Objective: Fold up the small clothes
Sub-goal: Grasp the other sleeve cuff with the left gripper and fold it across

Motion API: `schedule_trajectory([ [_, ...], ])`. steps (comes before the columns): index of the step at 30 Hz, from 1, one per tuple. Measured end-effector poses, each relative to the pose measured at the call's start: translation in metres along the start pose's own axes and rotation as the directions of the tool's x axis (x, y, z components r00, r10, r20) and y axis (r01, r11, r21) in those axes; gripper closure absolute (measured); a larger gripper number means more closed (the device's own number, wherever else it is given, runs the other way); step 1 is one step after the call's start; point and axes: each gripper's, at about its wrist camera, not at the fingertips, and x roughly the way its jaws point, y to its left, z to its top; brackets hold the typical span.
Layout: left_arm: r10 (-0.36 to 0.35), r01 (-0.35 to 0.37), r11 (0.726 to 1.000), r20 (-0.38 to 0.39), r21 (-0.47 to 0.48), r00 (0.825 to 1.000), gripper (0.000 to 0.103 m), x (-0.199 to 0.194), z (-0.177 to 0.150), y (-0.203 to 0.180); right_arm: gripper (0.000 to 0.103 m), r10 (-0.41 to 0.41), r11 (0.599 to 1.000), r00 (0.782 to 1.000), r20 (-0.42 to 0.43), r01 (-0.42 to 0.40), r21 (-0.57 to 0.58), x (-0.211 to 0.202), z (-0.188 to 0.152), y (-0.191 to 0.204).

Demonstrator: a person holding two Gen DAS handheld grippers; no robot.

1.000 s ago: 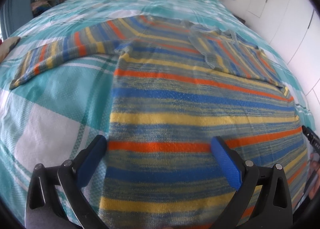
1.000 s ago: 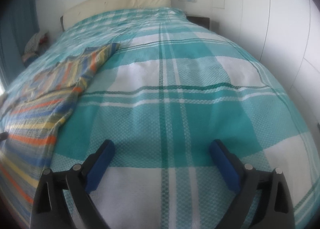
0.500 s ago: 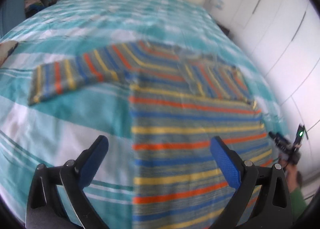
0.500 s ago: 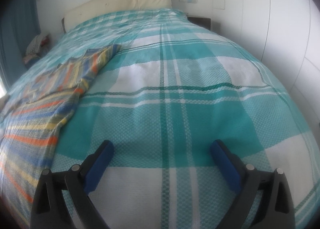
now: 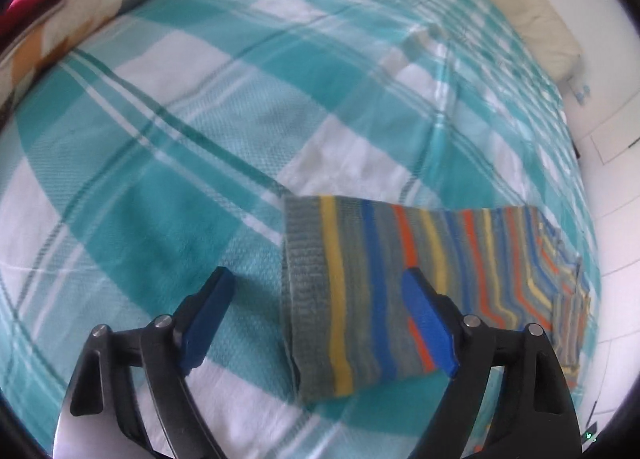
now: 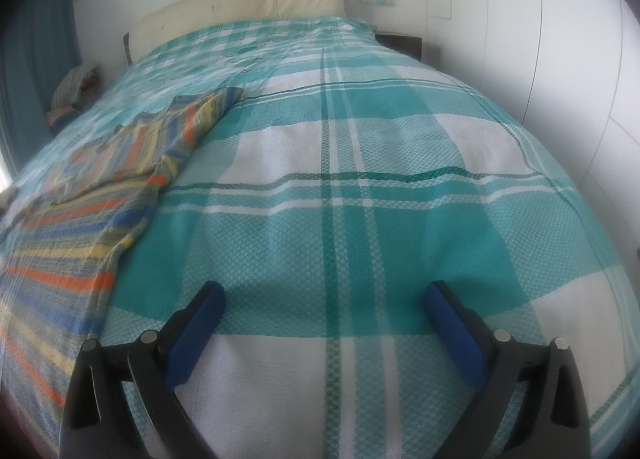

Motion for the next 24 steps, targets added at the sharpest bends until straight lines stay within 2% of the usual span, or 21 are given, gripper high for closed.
schedule_trajectory([
  [3, 0.063, -0.064, 0.998, 0.035, 0.027, 0.997, 0.022, 0.006, -0.004, -0.006, 0.004, 0.000, 1.000, 1.000, 0.000, 0.000, 0.000, 0.000, 0.000, 0.000],
  [4, 0.080, -0.082, 0.995, 0.050, 0.049, 0.996, 0.045, 0.004, -0.007, -0.012, 0.004, 0.000, 1.000, 1.000, 0.000, 0.000, 0.000, 0.000, 0.000, 0.000],
  [5, 0.063, -0.067, 0.995, 0.049, 0.075, 0.997, 0.082, 0.002, -0.006, -0.017, 0.004, 0.000, 1.000, 1.000, 0.000, 0.000, 0.000, 0.000, 0.000, 0.000],
  [6, 0.036, -0.039, 0.995, 0.031, 0.093, 0.999, 0.101, 0.001, -0.006, -0.020, 0.004, 0.000, 1.000, 1.000, 0.000, 0.000, 0.000, 0.000, 0.000, 0.000],
  [7, 0.020, -0.021, 0.994, 0.012, 0.105, 1.000, 0.100, -0.001, -0.007, -0.028, 0.004, 0.000, 1.000, 1.000, 0.000, 0.000, 0.000, 0.000, 0.000, 0.000],
  [9, 0.043, -0.048, 0.988, 0.042, 0.145, 0.998, 0.100, -0.016, -0.003, -0.042, 0.004, 0.000, 1.000, 1.000, 0.000, 0.000, 0.000, 0.000, 0.000, 0.000],
  [10, 0.031, -0.041, 0.986, 0.059, 0.163, 0.998, 0.100, -0.026, 0.001, -0.054, 0.004, 0.000, 1.000, 1.000, 0.000, 0.000, 0.000, 0.000, 0.000, 0.000],
  [12, -0.028, 0.010, 0.980, 0.088, 0.197, 0.996, 0.100, -0.052, 0.006, -0.088, 0.004, 0.000, 1.000, 1.000, 0.000, 0.000, 0.000, 0.000, 0.000, 0.000],
  [14, -0.091, 0.059, 0.961, 0.109, 0.269, 0.990, 0.100, -0.076, 0.008, -0.132, 0.004, -0.001, 1.000, 1.000, 0.000, 0.001, 0.000, 0.000, 0.000, 0.000],
  [17, -0.187, 0.135, 0.914, 0.101, 0.384, 0.977, 0.100, -0.099, 0.002, -0.207, 0.004, -0.002, 1.000, 1.000, 0.000, 0.002, -0.001, 0.001, 0.000, 0.000],
  [19, -0.255, 0.196, 0.867, 0.070, 0.459, 0.964, 0.100, -0.106, -0.012, -0.263, 0.004, -0.003, 1.000, 1.000, 0.000, 0.003, -0.001, 0.000, 0.000, 0.000],
  [23, -0.325, 0.269, 0.786, 0.001, 0.556, 0.946, 0.100, -0.090, -0.045, -0.357, 0.004, -0.002, 1.000, 1.000, 0.001, 0.002, -0.001, 0.000, 0.000, 0.000],
  [24, -0.331, 0.277, 0.773, -0.009, 0.571, 0.944, 0.100, -0.082, -0.053, -0.376, 0.004, -0.001, 1.000, 1.000, 0.001, 0.001, 0.000, 0.000, 0.000, 0.000],
])
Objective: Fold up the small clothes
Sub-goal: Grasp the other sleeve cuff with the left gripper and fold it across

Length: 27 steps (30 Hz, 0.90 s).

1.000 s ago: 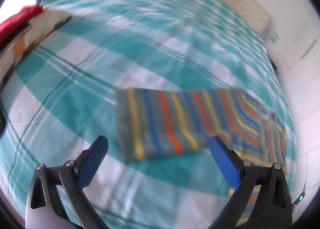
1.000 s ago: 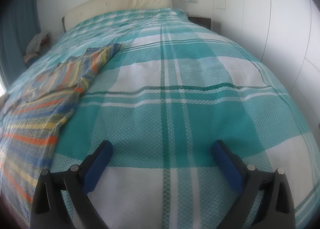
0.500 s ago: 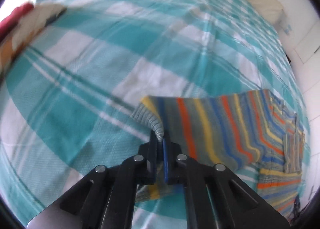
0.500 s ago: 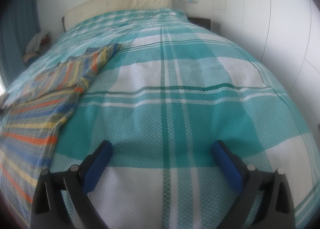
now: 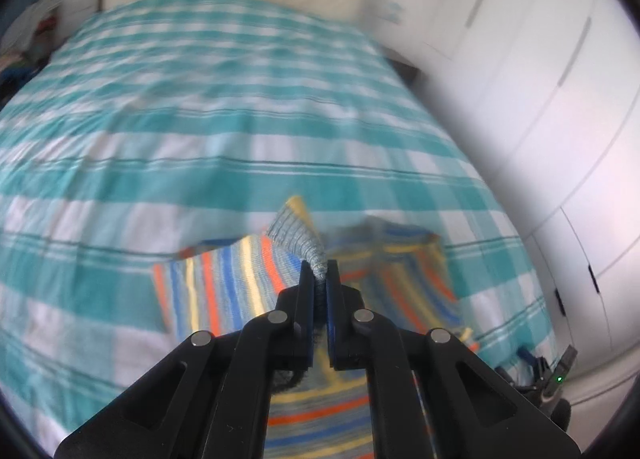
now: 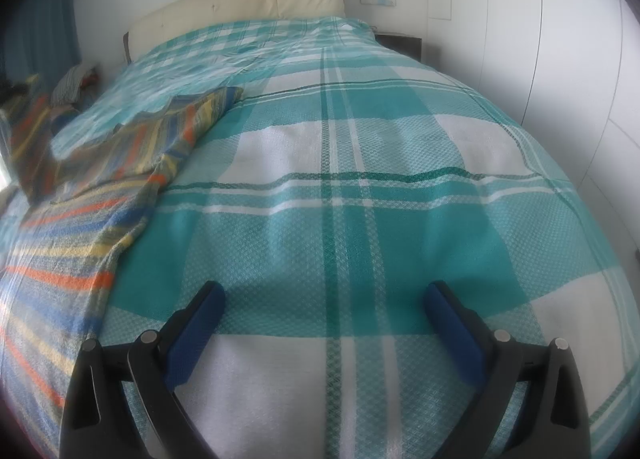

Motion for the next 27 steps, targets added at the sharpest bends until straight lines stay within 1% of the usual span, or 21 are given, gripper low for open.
schedule_trajectory([
  [1, -0.031, 0.031, 0.999, -0.010, 0.026, 0.999, 0.099, 0.018, -0.001, -0.019, 0.004, 0.000, 1.000, 1.000, 0.000, 0.000, 0.000, 0.000, 0.000, 0.000],
  [2, -0.067, 0.068, 0.997, -0.030, 0.043, 0.997, 0.090, 0.032, -0.004, -0.032, 0.004, 0.000, 1.000, 1.000, 0.001, 0.000, 0.000, 0.000, 0.000, 0.000],
  [3, -0.090, 0.094, 0.994, -0.078, 0.051, 0.993, 0.082, 0.050, -0.009, -0.044, 0.004, 0.000, 1.000, 1.000, 0.001, 0.000, 0.000, 0.000, 0.000, 0.000],
  [4, -0.080, 0.087, 0.995, -0.120, 0.051, 0.990, 0.047, 0.065, -0.013, -0.051, 0.004, 0.000, 1.000, 1.000, 0.000, 0.000, 0.000, 0.000, 0.000, 0.000],
  [5, -0.037, 0.045, 0.998, -0.139, 0.051, 0.990, 0.026, 0.074, -0.022, -0.055, 0.004, 0.000, 1.000, 1.000, 0.001, 0.000, 0.000, 0.000, 0.000, 0.000],
  [7, -0.004, 0.010, 0.998, -0.105, 0.058, 0.994, 0.024, 0.073, -0.031, -0.054, 0.004, 0.002, 1.000, 1.000, 0.001, -0.002, 0.001, 0.000, -0.001, -0.001],
  [8, -0.006, 0.011, 0.999, -0.100, 0.050, 0.995, 0.024, 0.067, -0.036, -0.046, 0.004, 0.002, 1.000, 1.000, 0.002, -0.002, 0.002, -0.001, -0.001, -0.001],
  [10, 0.015, -0.014, 1.000, -0.090, 0.009, 0.996, 0.023, 0.053, -0.041, -0.024, 0.004, 0.004, 1.000, 1.000, 0.002, -0.004, 0.003, 0.000, 0.000, -0.001],
  [11, 0.025, -0.026, 1.000, -0.084, -0.011, 0.996, 0.020, 0.043, -0.046, -0.004, 0.004, 0.003, 1.000, 1.000, 0.002, -0.003, 0.003, 0.000, 0.000, -0.001],
  [13, 0.077, -0.080, 0.996, -0.072, -0.036, 0.994, 0.014, 0.026, -0.054, 0.026, 0.003, 0.000, 1.000, 1.000, -0.001, 0.000, 0.000, 0.000, 0.000, 0.000],
  [14, 0.123, -0.126, 0.991, -0.071, -0.039, 0.990, 0.014, 0.019, -0.061, 0.044, 0.003, -0.002, 1.000, 1.000, -0.002, 0.002, -0.002, 0.000, 0.000, 0.000],
  [16, 0.169, -0.172, 0.985, -0.087, -0.030, 0.982, 0.014, 0.007, -0.078, 0.071, 0.003, -0.006, 1.000, 1.000, -0.005, 0.006, -0.006, 0.000, 0.000, 0.001],
  [18, 0.176, -0.176, 0.984, -0.133, 0.010, 0.975, 0.014, 0.006, -0.098, 0.090, 0.003, -0.008, 1.000, 1.000, -0.005, 0.008, -0.007, 0.000, -0.001, 0.001],
  [19, 0.174, -0.169, 0.985, -0.156, 0.046, 0.972, 0.014, 0.007, -0.108, 0.093, 0.003, -0.008, 1.000, 1.000, -0.005, 0.008, -0.007, 0.000, -0.001, 0.001],
  [21, 0.193, -0.169, 0.976, -0.179, 0.141, 0.965, 0.014, 0.014, -0.129, 0.086, 0.003, -0.010, 1.000, 1.000, -0.005, 0.010, -0.008, 0.000, 0.000, 0.001],
  [23, 0.236, -0.196, 0.954, -0.163, 0.228, 0.958, 0.014, 0.025, -0.143, 0.071, 0.003, -0.012, 1.000, 1.000, -0.005, 0.012, -0.009, 0.000, -0.001, 0.001],
  [24, 0.267, -0.227, 0.940, -0.137, 0.254, 0.954, 0.014, 0.032, -0.147, 0.066, 0.003, -0.015, 1.000, 1.000, -0.005, 0.015, -0.011, 0.000, -0.001, 0.002],
  [25, 0.307, -0.271, 0.926, -0.107, 0.263, 0.946, 0.014, 0.039, -0.148, 0.062, 0.003, -0.017, 1.000, 1.000, -0.004, 0.017, -0.012, 0.000, -0.001, 0.002],
  [26, 0.378, -0.351, 0.904, -0.071, 0.245, 0.923, 0.018, 0.047, -0.148, 0.064, 0.003, -0.019, 1.000, 1.000, -0.003, 0.019, -0.013, 0.000, -0.001, 0.002],
  [27, 0.444, -0.424, 0.881, -0.053, 0.209, 0.895, 0.024, 0.052, -0.148, 0.070, 0.003, -0.019, 1.000, 1.000, -0.002, 0.019, -0.013, 0.000, -0.001, 0.001],
])
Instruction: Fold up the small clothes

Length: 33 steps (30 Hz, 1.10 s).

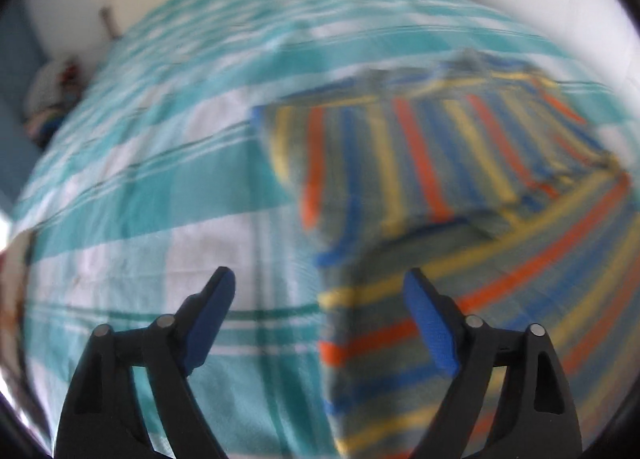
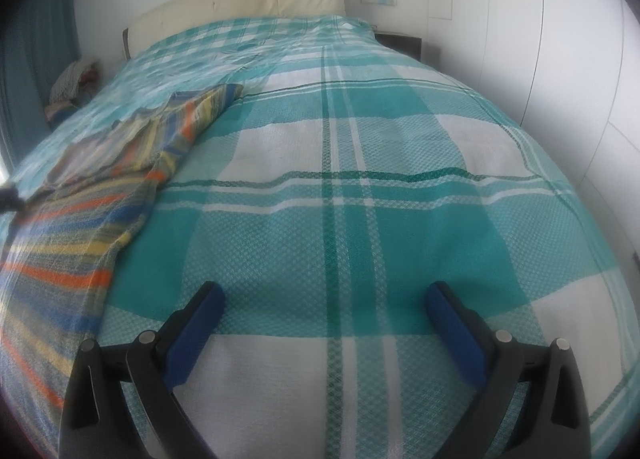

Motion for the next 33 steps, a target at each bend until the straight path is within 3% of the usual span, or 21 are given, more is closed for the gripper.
schedule_trajectory([
  [1, 0.053, -0.054, 0.997, -0.015, -0.054, 0.998, 0.042, 0.008, -0.004, 0.005, 0.003, 0.001, 1.000, 1.000, 0.000, -0.001, 0.000, 0.000, 0.000, 0.000],
  [2, 0.020, -0.027, 0.991, -0.047, -0.135, 0.999, 0.048, 0.019, -0.012, 0.014, 0.003, 0.002, 1.000, 1.000, 0.002, -0.002, 0.001, -0.001, 0.000, 0.001],
  [4, -0.034, 0.028, 0.979, -0.027, -0.202, 0.999, 0.048, 0.020, -0.026, 0.024, 0.003, 0.006, 1.000, 1.000, 0.005, -0.006, 0.003, -0.001, -0.001, 0.000],
  [6, -0.019, 0.015, 0.984, -0.021, -0.177, 1.000, 0.045, 0.014, -0.032, 0.024, 0.003, 0.007, 1.000, 1.000, 0.004, -0.007, 0.003, 0.000, 0.000, 0.000],
  [8, 0.000, -0.006, 0.986, -0.035, -0.167, 0.999, 0.030, 0.007, -0.036, 0.025, 0.003, 0.004, 1.000, 1.000, 0.002, -0.004, 0.002, 0.000, 0.000, 0.000],
  [10, -0.014, 0.006, 0.985, -0.040, -0.174, 0.999, 0.022, 0.000, -0.042, 0.030, 0.002, -0.001, 1.000, 1.000, -0.001, 0.001, -0.002, 0.000, 0.000, 0.000],
  [13, -0.059, 0.050, 0.979, -0.042, -0.199, 0.997, 0.021, -0.017, -0.052, 0.041, 0.002, 0.000, 1.000, 1.000, -0.002, 0.000, -0.002, -0.001, -0.001, 0.000],
  [18, -0.074, 0.070, 0.971, -0.007, -0.229, 0.997, 0.016, -0.065, -0.063, 0.065, 0.002, -0.002, 1.000, 1.000, -0.006, 0.002, -0.004, 0.000, 0.000, 0.001],
  [25, 0.040, -0.029, 0.990, 0.076, -0.138, 0.996, 0.011, -0.139, -0.042, 0.093, 0.002, -0.006, 1.000, 1.000, -0.008, 0.006, -0.006, 0.000, -0.001, 0.002],
  [29, 0.049, -0.032, 0.993, 0.148, -0.114, 0.988, 0.004, -0.171, -0.031, 0.100, 0.002, -0.005, 1.000, 1.000, -0.008, 0.005, -0.006, 0.000, -0.001, 0.002],
  [33, 0.059, -0.050, 0.995, 0.107, -0.084, 0.993, 0.004, -0.179, -0.040, 0.102, 0.002, -0.005, 1.000, 1.000, -0.009, 0.005, -0.006, 0.000, 0.000, 0.002],
])
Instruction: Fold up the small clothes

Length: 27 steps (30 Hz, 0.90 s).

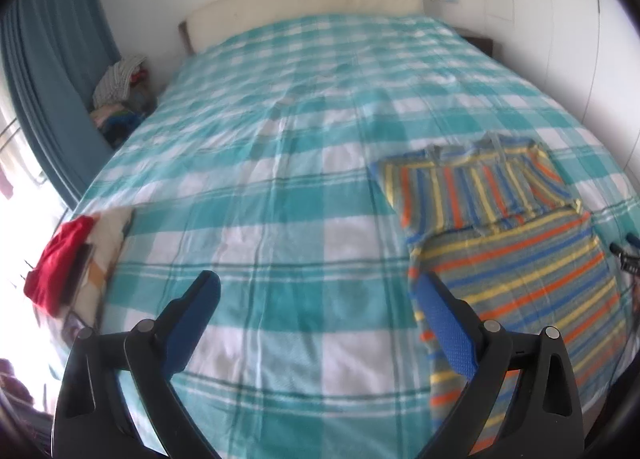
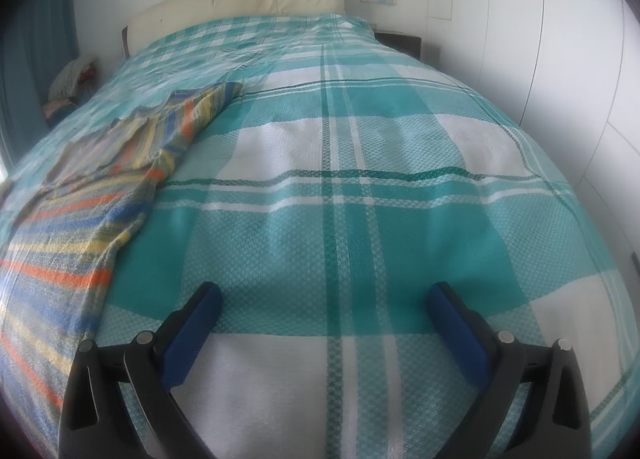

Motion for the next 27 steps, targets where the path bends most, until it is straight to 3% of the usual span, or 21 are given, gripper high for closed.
schedule_trajectory([
  [6, 0.016, -0.012, 0.999, -0.135, 0.032, 0.991, 0.004, 0.004, -0.052, -0.005, 0.001, 0.000, 1.000, 1.000, 0.000, 0.000, 0.000, 0.000, 0.000, 0.000],
  [10, 0.030, -0.018, 0.998, -0.178, 0.068, 0.984, 0.004, -0.018, -0.076, -0.001, 0.001, 0.005, 1.000, 1.000, -0.001, -0.005, 0.001, 0.000, 0.000, 0.000],
  [13, 0.094, -0.064, 0.986, -0.199, 0.153, 0.976, 0.004, -0.047, -0.082, 0.008, 0.001, 0.009, 1.000, 1.000, -0.001, -0.009, 0.003, -0.001, 0.000, 0.001],
  [15, 0.156, -0.107, 0.965, -0.198, 0.239, 0.968, 0.004, -0.065, -0.082, 0.010, 0.001, 0.005, 1.000, 1.000, -0.003, -0.005, 0.000, -0.001, 0.000, 0.001],
  [17, 0.174, -0.102, 0.942, -0.203, 0.321, 0.964, 0.002, -0.073, -0.083, 0.001, 0.001, 0.001, 1.000, 1.000, -0.004, -0.001, -0.003, -0.001, 0.000, 0.002],
  [19, 0.135, -0.047, 0.930, -0.217, 0.365, 0.967, 0.001, -0.070, -0.087, -0.015, 0.001, -0.001, 1.000, 1.000, -0.004, 0.001, -0.004, -0.001, 0.000, 0.002],
  [23, -0.054, 0.139, 0.934, -0.254, 0.329, 0.966, 0.002, -0.035, -0.102, -0.066, 0.001, 0.000, 1.000, 1.000, -0.001, 0.000, -0.003, -0.001, 0.000, 0.002],
  [27, -0.261, 0.292, 0.949, -0.227, 0.118, 0.938, 0.003, -0.002, -0.104, -0.101, 0.001, 0.007, 1.000, 1.000, 0.003, -0.007, 0.001, -0.002, 0.000, 0.001],
])
